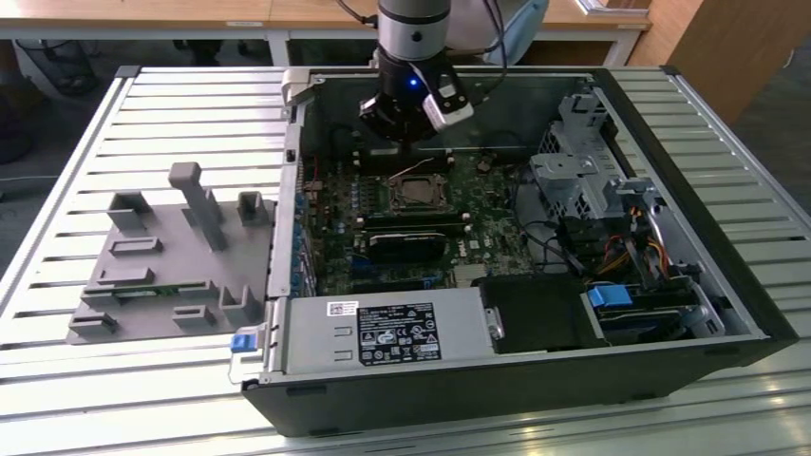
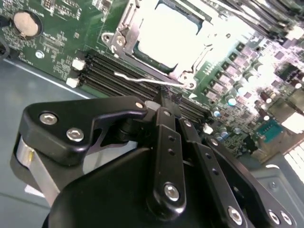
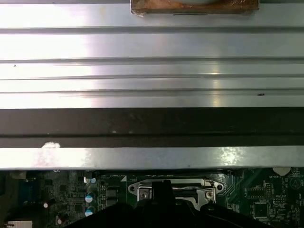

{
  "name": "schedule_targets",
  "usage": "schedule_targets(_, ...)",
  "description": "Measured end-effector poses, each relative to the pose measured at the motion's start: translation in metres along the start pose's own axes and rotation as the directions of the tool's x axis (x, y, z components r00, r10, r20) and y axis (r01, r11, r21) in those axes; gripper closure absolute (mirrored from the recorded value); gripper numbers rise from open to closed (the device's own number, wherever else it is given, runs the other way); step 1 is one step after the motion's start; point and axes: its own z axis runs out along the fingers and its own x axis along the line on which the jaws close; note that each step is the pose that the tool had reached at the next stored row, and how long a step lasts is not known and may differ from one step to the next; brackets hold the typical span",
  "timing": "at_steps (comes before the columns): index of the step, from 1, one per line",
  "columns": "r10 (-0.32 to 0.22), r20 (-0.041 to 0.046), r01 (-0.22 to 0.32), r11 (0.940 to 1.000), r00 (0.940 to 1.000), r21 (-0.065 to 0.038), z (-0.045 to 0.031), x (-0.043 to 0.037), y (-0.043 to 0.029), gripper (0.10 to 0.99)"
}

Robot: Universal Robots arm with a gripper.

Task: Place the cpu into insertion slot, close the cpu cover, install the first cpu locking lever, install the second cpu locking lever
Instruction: 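Install the first cpu locking lever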

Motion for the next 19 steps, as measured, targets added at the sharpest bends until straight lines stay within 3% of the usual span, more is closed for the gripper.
schedule_targets(19, -0.014, -0.0011, 0.014, 0.9999, 0.9999, -0.002, 0.0136, -0.0149, 0.0023, 0.980)
